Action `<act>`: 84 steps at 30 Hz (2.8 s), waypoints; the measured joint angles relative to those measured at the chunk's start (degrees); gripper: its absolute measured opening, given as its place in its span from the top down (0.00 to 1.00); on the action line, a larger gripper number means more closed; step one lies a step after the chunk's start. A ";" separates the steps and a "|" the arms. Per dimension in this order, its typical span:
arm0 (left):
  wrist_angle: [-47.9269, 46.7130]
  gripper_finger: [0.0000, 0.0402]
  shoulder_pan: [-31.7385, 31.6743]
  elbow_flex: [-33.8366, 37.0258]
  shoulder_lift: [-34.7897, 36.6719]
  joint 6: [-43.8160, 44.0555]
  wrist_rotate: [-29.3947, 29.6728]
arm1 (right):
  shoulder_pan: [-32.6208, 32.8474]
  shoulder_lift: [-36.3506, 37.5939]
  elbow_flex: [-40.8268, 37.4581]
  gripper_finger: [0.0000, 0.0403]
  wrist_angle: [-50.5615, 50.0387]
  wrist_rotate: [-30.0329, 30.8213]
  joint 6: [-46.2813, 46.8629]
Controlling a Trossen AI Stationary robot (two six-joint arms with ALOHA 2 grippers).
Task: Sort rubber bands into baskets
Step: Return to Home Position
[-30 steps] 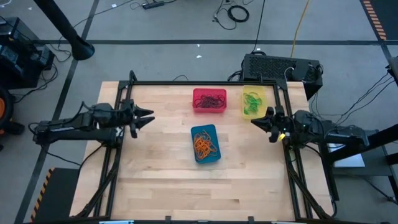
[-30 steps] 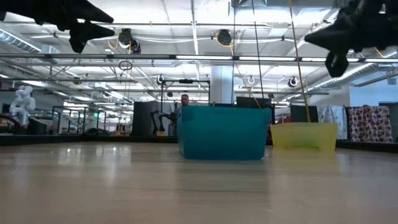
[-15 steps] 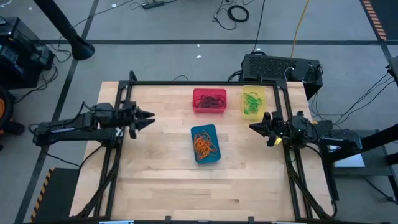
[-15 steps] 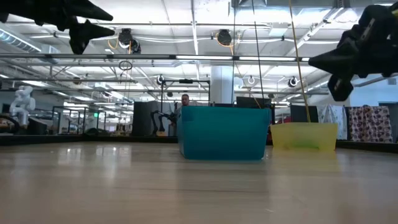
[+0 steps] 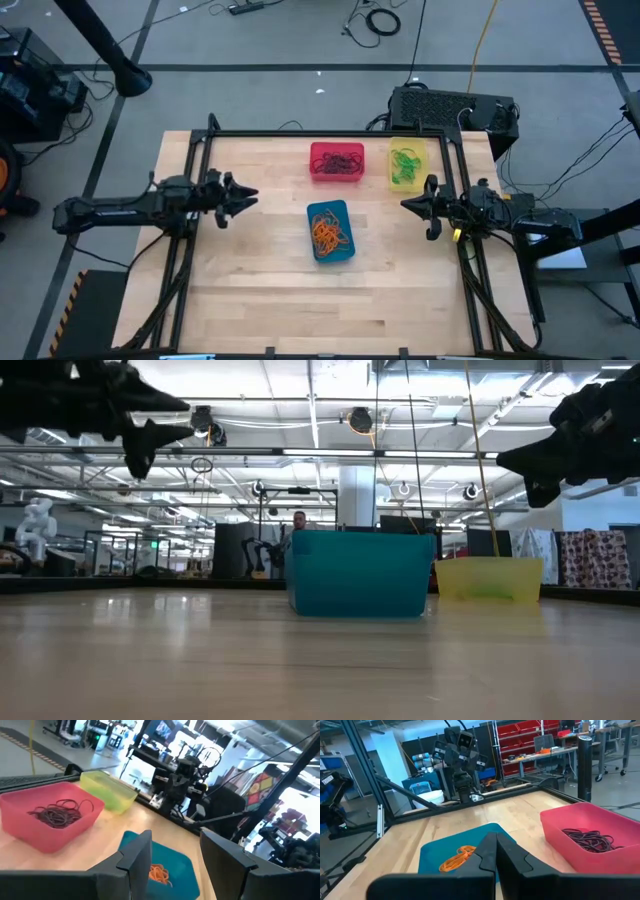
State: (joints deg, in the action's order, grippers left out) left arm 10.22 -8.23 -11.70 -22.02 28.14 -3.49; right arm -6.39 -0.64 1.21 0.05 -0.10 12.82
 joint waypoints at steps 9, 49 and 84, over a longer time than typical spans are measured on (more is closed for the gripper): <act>7.37 0.56 0.00 8.50 0.02 0.34 1.94 | 0.00 0.00 0.00 1.00 -0.02 -0.02 -0.02; -9.68 0.56 0.00 9.87 0.02 -6.12 13.38 | 0.00 0.00 -0.02 1.00 -0.04 -0.02 -0.02; -9.66 0.56 0.00 9.83 0.02 -6.10 13.38 | 0.00 -0.02 -0.02 1.00 -0.04 -0.02 -0.05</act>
State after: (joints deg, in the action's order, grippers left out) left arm 0.56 -8.23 -1.87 -22.00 22.04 9.89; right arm -6.39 -0.66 1.19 0.01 -0.12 12.78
